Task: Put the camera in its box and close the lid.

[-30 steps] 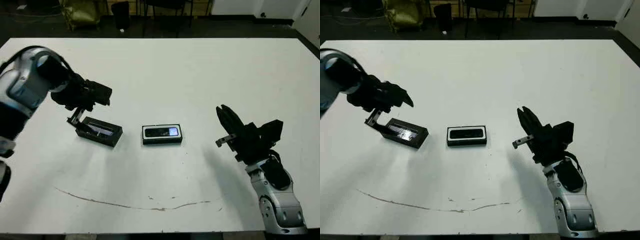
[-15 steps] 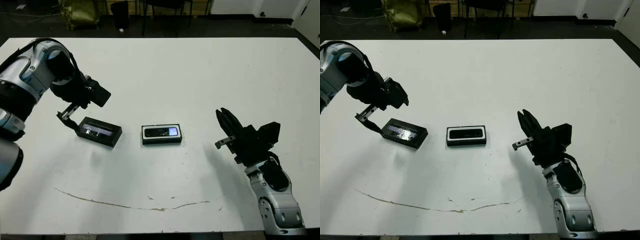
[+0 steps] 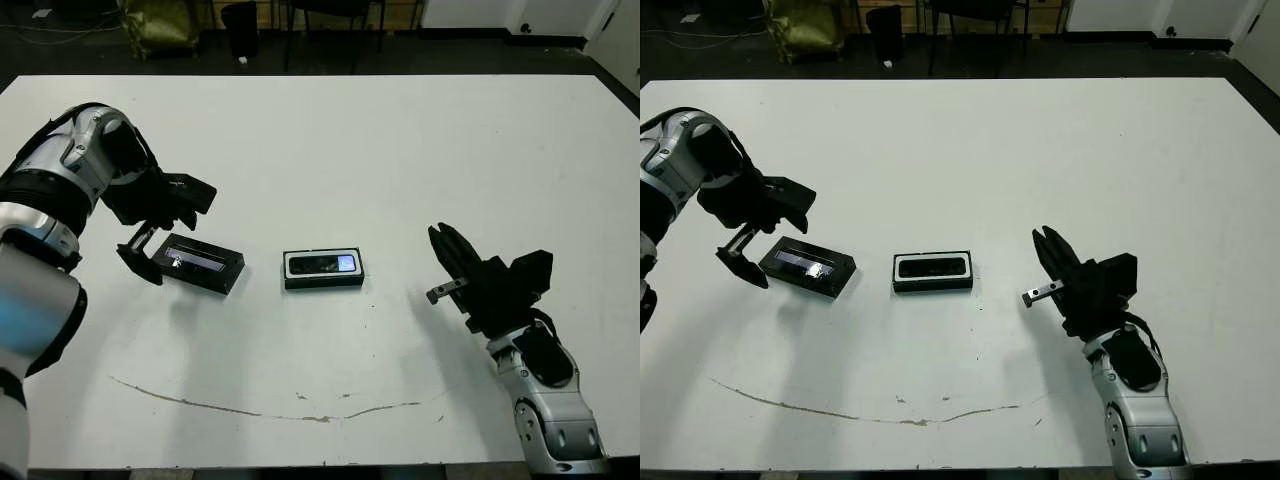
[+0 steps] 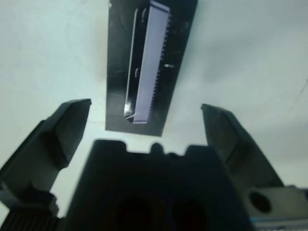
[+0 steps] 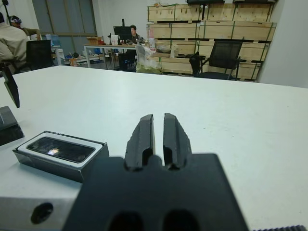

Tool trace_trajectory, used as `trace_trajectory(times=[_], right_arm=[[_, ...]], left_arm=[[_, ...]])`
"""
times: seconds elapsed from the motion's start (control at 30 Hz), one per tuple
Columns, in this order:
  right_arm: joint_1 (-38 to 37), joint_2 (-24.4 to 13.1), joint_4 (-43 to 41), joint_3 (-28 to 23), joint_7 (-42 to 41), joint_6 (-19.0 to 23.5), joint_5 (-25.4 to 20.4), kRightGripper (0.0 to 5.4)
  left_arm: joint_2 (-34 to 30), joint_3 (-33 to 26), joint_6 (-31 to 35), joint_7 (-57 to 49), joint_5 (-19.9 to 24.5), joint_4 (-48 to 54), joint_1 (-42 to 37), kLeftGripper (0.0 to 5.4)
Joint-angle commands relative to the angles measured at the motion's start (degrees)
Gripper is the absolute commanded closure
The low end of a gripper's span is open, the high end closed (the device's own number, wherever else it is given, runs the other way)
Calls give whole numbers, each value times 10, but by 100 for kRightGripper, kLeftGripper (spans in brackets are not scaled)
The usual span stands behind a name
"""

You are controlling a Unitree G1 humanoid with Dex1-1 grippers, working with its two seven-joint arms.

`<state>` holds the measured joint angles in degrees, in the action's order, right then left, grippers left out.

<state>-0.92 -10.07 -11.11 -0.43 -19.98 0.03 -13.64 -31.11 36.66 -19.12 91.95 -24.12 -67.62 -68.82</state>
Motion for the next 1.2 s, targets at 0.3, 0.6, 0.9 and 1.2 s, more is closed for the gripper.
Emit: trace_trajectory(times=[0.3,0.6,0.9,1.2], right_arm=[[-14,0,-1,1,6,17,3,540],[-17,0,3,-3,2,13,-2,540],[-11,5,42,-8,-13,-34,-5,540],[-9,8,54,-12,-19,-42,-10,540]], left_arm=[[14,-8,-46,-45,-39,-5,-3,1],[25,-14,-45,-48,-41,-17,-5,1],[34,-11,-52,-40,-50,-17,0,1],[39,-3,-42,-44,-69,-27,4,1]])
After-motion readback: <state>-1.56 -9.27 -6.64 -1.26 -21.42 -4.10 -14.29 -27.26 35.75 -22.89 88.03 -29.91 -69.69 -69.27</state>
